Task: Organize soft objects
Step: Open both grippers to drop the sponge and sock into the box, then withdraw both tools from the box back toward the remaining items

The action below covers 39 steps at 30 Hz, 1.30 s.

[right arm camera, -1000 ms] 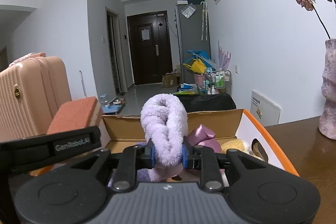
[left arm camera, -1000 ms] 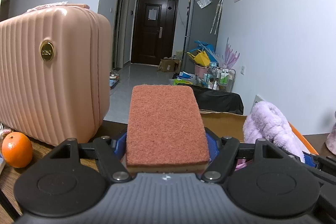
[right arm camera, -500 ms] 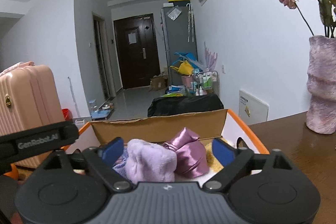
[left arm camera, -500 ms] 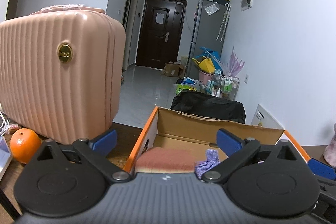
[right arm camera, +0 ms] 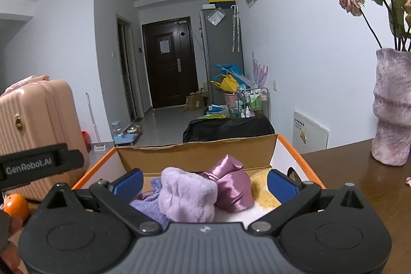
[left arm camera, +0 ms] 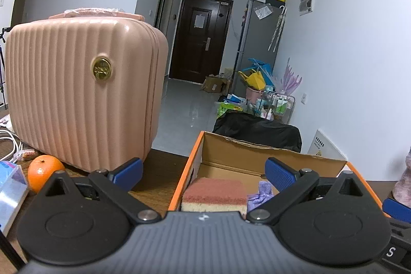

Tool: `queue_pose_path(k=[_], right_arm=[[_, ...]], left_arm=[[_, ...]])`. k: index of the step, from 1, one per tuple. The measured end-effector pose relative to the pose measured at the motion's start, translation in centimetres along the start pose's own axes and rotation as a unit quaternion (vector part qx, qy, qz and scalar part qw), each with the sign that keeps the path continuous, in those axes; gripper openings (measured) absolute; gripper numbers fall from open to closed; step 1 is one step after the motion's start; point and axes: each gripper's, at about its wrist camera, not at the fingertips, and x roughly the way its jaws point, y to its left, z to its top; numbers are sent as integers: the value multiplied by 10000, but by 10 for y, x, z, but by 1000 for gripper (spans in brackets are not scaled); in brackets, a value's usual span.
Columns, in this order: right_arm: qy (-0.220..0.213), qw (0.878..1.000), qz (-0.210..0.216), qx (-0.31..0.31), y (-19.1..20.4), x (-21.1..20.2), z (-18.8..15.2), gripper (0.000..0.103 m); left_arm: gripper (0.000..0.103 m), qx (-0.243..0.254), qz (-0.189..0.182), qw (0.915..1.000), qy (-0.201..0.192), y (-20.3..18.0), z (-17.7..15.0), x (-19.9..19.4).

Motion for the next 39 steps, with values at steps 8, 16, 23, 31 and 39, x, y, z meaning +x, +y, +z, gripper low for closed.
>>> queue_pose_path(k=[8,16,23,31,39], right_arm=[[-11,9998,102,-171,-1,-26,-5,103],[-80,9991,136,-389,-6,-56,-14,103],[-85,9982,202,-551,-13,-85,-24,103],[-81,9968,295,-742,-17,-118,-39,103],[-6,9947,415,-944,-16,-148,-56,103]], left_arm=[[103,5,-80,10000,-1,9,-4,-25],[103,115,-120,9998,-51,16,-12,-55],[103,204,-132,9997,-36,25,-20,-80],[103,358,-133,9993,26,33,-32,-106],[103,537,-140,9984,112,38,-49,-132]])
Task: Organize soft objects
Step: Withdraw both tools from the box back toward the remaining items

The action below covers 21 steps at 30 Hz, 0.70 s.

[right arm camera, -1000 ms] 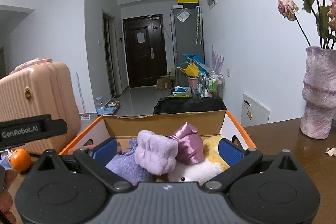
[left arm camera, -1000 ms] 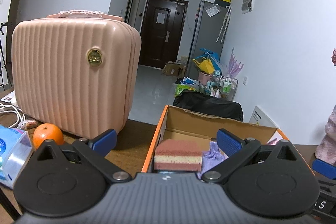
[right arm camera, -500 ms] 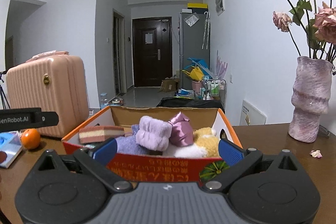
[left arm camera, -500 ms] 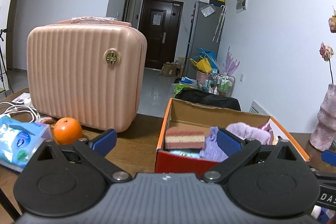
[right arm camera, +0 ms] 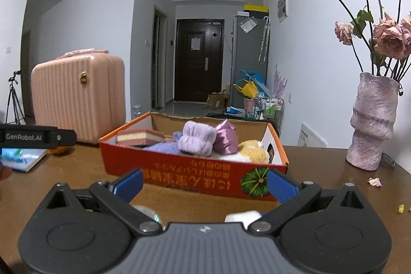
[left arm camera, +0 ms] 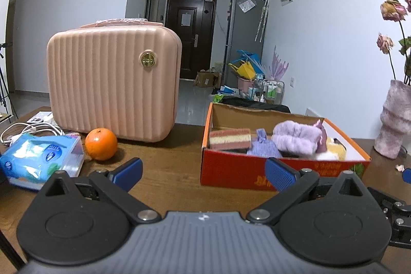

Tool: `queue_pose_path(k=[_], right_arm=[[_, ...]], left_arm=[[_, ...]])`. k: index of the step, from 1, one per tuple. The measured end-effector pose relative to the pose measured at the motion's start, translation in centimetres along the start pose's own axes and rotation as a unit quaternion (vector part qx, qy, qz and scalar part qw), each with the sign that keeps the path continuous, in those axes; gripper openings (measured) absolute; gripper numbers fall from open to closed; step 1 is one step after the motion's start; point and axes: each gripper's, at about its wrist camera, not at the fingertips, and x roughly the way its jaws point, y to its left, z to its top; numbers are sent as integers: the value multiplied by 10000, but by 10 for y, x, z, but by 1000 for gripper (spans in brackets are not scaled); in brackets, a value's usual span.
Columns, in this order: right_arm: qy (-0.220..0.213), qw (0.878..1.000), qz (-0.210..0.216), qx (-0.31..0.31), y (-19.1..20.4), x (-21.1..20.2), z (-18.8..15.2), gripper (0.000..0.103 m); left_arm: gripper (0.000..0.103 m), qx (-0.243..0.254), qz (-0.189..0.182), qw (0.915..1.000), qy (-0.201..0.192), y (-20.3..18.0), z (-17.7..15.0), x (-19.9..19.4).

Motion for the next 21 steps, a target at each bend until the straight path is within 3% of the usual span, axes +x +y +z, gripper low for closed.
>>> queue_pose_path(k=[21], right_arm=[[316,9990,174,-277,16,-60,-36,103]], left_arm=[[103,145,45,9993,353,18,-42,-63]])
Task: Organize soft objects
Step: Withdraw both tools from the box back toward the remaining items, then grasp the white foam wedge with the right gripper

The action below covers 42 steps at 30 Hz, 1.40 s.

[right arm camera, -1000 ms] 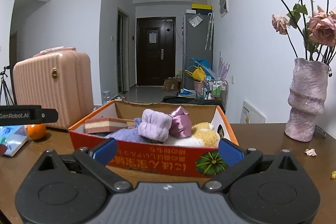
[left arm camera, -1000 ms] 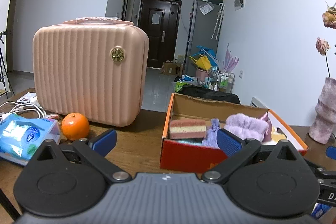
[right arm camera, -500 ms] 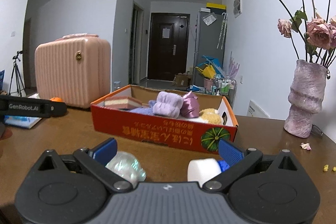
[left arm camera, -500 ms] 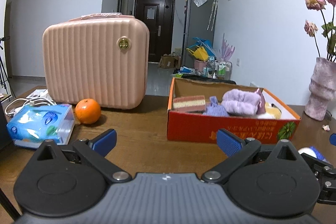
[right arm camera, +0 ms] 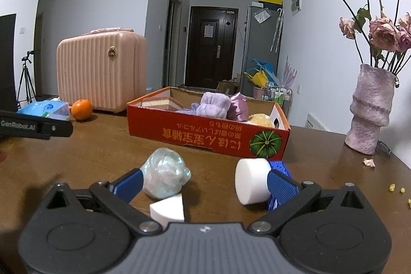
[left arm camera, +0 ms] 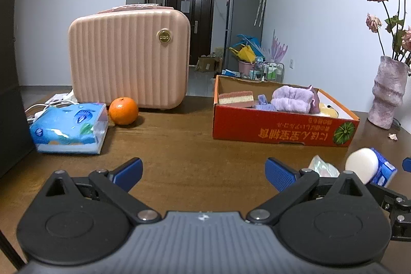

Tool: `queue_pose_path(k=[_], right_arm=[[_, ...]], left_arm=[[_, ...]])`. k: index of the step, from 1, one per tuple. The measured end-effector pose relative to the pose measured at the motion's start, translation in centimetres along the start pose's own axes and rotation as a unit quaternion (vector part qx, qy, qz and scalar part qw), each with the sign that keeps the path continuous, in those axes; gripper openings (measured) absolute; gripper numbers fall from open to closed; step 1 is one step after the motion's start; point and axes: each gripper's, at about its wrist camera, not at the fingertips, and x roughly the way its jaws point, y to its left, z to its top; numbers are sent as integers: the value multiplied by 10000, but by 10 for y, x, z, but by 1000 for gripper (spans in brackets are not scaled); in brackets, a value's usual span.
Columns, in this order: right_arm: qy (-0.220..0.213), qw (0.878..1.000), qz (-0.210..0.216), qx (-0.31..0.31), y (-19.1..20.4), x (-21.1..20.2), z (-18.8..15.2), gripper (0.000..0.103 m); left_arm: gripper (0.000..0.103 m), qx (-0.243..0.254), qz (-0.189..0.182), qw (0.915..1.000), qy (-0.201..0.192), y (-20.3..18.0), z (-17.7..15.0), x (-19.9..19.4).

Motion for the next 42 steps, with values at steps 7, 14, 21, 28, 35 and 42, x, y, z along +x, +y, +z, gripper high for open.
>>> queue_pose_path(k=[7,14,21,28,35,42], right_arm=[[25,10000,33,-8,6,-17,-7,103],[172,9998,53,-47,14,-16,-11,103],[561,9984,93,-35,19,8,-15,94],[897,9959,143,16,26,37,-15,82],[1136,9933,194,57,30,57,-14,58],[1201,9921,347,40,32,60,-16,35]], left_arm=[[103,31,-4,10000,51,6,-12,-21],[103,112,-20,9999,26,5,-18,-33],[103,159,-41,9998,89,3,-21,-29],[103,205,-89,9996,163,-1,-25,-26],[103,208,-142,9995,214,-1,-26,-24],[103,185,-169,9995,202,0,-26,-24]])
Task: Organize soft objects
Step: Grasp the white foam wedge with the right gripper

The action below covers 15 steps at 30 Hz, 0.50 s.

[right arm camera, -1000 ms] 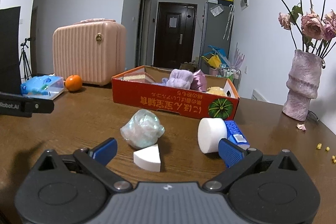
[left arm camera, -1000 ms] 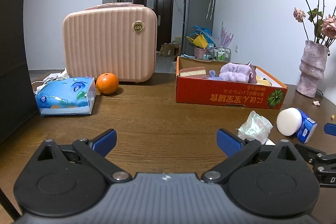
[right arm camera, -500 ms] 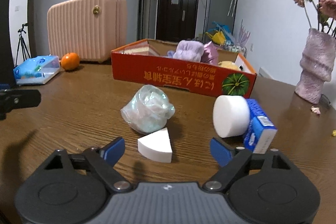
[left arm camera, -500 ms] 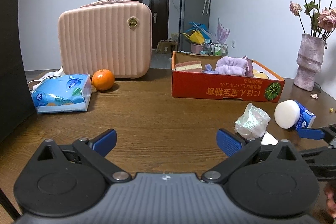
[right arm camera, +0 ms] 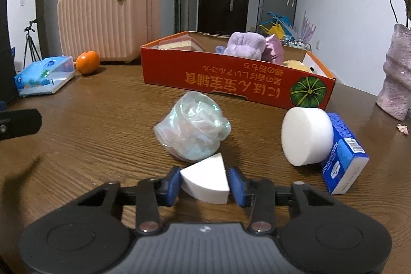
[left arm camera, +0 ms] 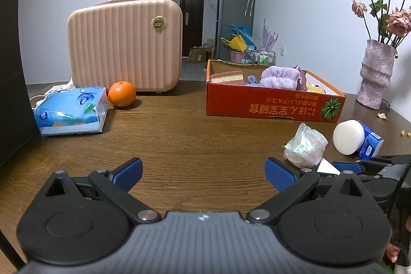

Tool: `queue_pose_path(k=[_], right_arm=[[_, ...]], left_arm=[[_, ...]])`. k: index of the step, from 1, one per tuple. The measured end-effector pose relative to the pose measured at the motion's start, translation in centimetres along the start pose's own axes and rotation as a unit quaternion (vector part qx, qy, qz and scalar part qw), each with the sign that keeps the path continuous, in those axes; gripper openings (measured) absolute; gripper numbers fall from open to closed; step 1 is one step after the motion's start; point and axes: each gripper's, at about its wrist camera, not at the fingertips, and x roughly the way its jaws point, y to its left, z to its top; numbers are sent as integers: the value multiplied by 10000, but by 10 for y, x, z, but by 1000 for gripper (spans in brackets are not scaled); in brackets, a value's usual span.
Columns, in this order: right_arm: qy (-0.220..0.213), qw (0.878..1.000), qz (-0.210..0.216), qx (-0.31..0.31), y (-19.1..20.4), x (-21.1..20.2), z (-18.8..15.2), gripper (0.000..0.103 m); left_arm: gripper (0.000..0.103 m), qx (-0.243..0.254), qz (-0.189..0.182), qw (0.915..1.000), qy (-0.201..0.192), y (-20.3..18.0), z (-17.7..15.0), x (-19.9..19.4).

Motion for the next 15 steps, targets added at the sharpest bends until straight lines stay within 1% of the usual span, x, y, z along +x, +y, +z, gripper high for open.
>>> queue_pose_path(k=[5,11,15], right_arm=[[-95,10000,1,20,0,-4,-1,30],[-426,9991,63,24,-1,-17,-1,25],[-573,9983,75,52,-4,-23,0,24]], left_arm=[[103,-8,-4,10000,10,0,0,0],[103,-6,4,10000,11,0,0,1],[103,-5,18,10000,11,0,-1,2]])
